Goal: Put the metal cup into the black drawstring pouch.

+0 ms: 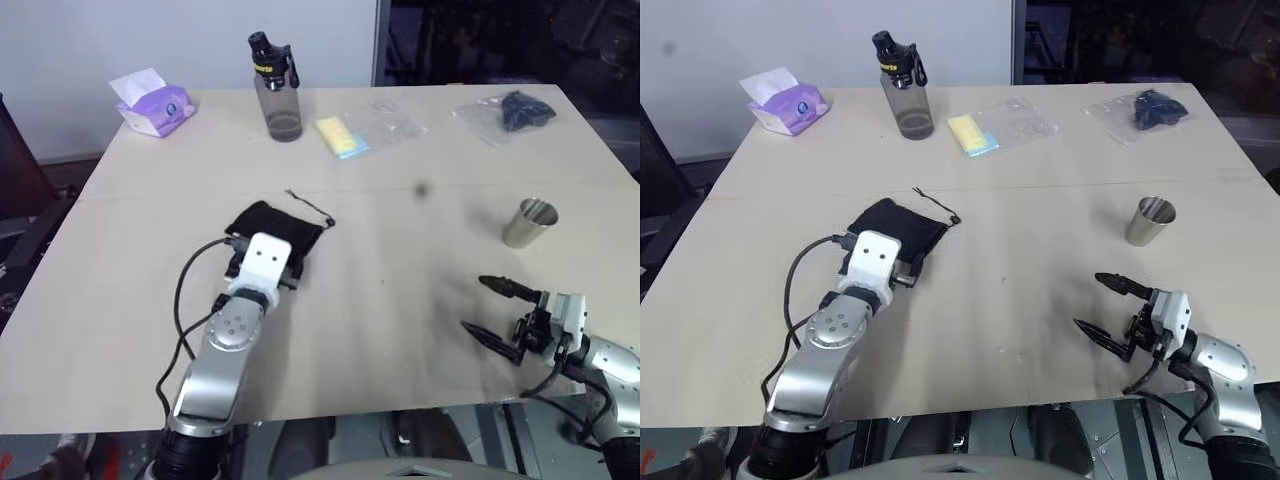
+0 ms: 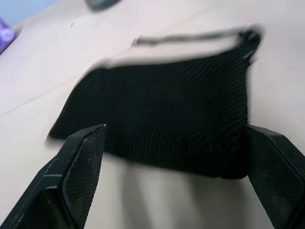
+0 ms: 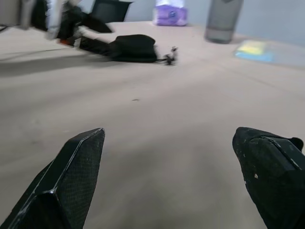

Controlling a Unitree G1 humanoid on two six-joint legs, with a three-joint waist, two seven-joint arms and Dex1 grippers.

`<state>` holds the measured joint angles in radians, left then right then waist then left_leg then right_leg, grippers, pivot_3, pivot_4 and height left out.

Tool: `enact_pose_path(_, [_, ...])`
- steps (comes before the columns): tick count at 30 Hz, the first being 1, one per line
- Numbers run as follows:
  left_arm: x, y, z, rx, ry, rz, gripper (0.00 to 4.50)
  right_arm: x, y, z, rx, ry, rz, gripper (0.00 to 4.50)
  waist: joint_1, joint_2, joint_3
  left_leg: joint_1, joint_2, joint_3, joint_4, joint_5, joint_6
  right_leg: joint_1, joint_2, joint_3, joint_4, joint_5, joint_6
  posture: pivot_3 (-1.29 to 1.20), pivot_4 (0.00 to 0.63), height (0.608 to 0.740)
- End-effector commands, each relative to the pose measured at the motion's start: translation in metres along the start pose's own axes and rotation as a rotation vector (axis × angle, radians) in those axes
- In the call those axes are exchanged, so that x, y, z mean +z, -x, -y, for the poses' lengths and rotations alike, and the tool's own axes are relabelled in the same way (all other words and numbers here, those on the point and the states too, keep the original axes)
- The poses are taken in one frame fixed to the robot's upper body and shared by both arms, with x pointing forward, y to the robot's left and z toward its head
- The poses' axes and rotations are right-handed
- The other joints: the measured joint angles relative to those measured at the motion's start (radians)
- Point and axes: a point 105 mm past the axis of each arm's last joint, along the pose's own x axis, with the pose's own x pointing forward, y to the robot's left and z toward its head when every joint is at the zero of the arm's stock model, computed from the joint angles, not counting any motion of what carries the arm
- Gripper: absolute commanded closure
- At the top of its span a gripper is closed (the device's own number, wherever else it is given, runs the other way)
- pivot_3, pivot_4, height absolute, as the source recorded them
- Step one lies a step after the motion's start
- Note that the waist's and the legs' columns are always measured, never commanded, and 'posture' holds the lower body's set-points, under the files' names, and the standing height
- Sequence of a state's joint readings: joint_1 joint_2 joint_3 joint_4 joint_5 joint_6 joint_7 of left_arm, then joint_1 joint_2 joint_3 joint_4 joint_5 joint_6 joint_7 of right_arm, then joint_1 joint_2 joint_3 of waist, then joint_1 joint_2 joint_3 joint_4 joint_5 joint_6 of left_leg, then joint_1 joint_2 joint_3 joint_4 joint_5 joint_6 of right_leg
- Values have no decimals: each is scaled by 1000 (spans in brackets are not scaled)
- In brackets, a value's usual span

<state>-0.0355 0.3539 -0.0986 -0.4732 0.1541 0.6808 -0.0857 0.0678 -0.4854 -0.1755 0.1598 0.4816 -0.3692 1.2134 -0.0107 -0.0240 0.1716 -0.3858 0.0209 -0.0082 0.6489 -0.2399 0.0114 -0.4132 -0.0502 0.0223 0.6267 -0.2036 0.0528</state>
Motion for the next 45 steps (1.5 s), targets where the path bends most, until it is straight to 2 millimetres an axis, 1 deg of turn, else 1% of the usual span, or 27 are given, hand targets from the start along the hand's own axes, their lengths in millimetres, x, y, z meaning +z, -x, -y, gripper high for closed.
enact_pose_path(1, [11,-3,-16,60,-35,46,76,8,4,7,-31,57,18,0,1,0,0,0,0,0,0,0,0,0,0,0,0,0,0,0,150,740])
enact_pose_path(3, [13,-4,-17,61,-40,61,76,8,4,8,-33,57,16,0,3,0,0,0,0,0,0,0,0,0,0,0,0,0,0,0,150,740])
enact_pose_path(4, [13,-4,-17,57,-36,65,300,8,4,8,-36,59,16,0,2,0,0,0,0,0,0,0,0,0,0,0,0,0,0,0,150,740])
enact_pose_path(5, [14,-5,-15,46,-39,74,616,8,5,9,-41,62,16,0,2,0,0,0,0,0,0,0,0,0,0,0,0,0,0,0,150,740])
enact_pose_path(6, [14,-5,-14,37,-44,79,720,8,5,10,-50,64,18,0,2,0,0,0,0,0,0,0,0,0,0,0,0,0,0,0,150,740])
enact_pose_path(7, [14,-6,-13,28,-53,82,1254,9,5,11,-56,66,20,0,2,0,0,0,0,0,0,0,0,0,0,0,0,0,0,0,150,740])
enact_pose_path(9, [14,-7,-10,16,-89,85,1628,9,6,14,-74,74,20,0,2,0,0,0,0,0,0,0,0,0,0,0,0,0,0,0,150,740])
enact_pose_path(10, [13,-8,-9,10,-93,84,2245,10,6,15,-84,83,23,0,1,0,0,0,0,0,0,0,0,0,0,0,0,0,0,0,150,740])
enact_pose_path(11, [12,-8,-9,3,-96,85,2535,11,5,17,-94,92,26,0,1,0,0,0,0,0,0,0,0,0,0,0,0,0,0,0,150,740])
enact_pose_path(15, [13,-8,-3,-35,-54,104,4442,15,5,21,-126,112,30,0,2,0,0,0,0,0,0,0,0,0,0,0,0,0,0,0,150,740])
enact_pose_path(18, [10,-9,2,-70,-14,97,4442,19,4,23,-132,127,17,0,2,0,0,0,0,0,0,0,0,0,0,0,0,0,0,0,150,740])
enact_pose_path(21, [14,-9,6,-101,48,105,4442,28,1,33,-169,163,11,0,1,0,0,0,0,1,0,0,0,0,0,0,0,0,0,0,150,740])
enact_pose_path(23, [20,-11,4,-98,96,115,4442,33,-4,46,-213,173,-27,0,0,0,0,0,0,1,0,0,0,0,0,1,0,0,0,0,150,740])
enact_pose_path(26, [38,-15,6,-109,187,155,4442,53,-13,70,-298,287,-53,0,0,0,0,0,0,1,1,0,0,0,0,1,1,0,0,0,150,740])
enact_pose_path(27, [44,-15,7,-118,218,167,4442,60,-16,75,-316,319,-57,0,1,0,0,0,0,0,1,0,0,0,0,1,1,0,0,0,150,740])
enact_pose_path(29, [53,-15,9,-137,261,185,4442,65,-19,80,-320,373,-93,0,2,0,0,0,-1,0,1,0,0,0,0,0,1,0,0,0,150,740])
enact_pose_path(31, [60,-14,14,-173,277,210,4442,64,-19,84,-311,436,-163,0,3,0,0,-1,-1,0,1,0,0,0,0,0,1,1,-1,0,150,740])
enact_pose_path(32, [62,-13,15,-186,277,218,4442,63,-18,87,-318,441,-189,0,3,0,0,-1,-1,-1,1,0,0,0,0,0,0,4,-1,0,150,740])
enact_pose_path(35, [61,-12,18,-194,281,212,4442,62,-11,108,-377,455,-342,0,3,0,0,-3,-1,0,1,0,0,0,0,0,-1,5,0,0,150,740])
enact_pose_path(39, [60,-12,24,-214,282,208,4442,59,-11,121,-361,443,-489,0,-1,0,0,-2,-2,0,2,0,0,0,-1,1,-1,3,-4,0,150,740])
enact_pose_path(41, [60,-12,26,-221,277,209,4442,59,-12,121,-332,425,-538,0,-1,0,0,-1,-2,0,2,0,0,0,0,1,0,3,-4,0,150,740])
enact_pose_path(44, [59,-11,26,-220,273,206,4442,54,-11,113,-235,422,-622,0,0,0,0,-1,-2,-1,2,0,0,0,0,0,1,2,-3,0,150,740])
enact_pose_path(45, [58,-11,25,-216,274,203,4484,52,-10,110,-203,416,-650,246,0,0,0,-2,-2,-1,2,0,0,0,0,0,0,2,-3,0,150,740])
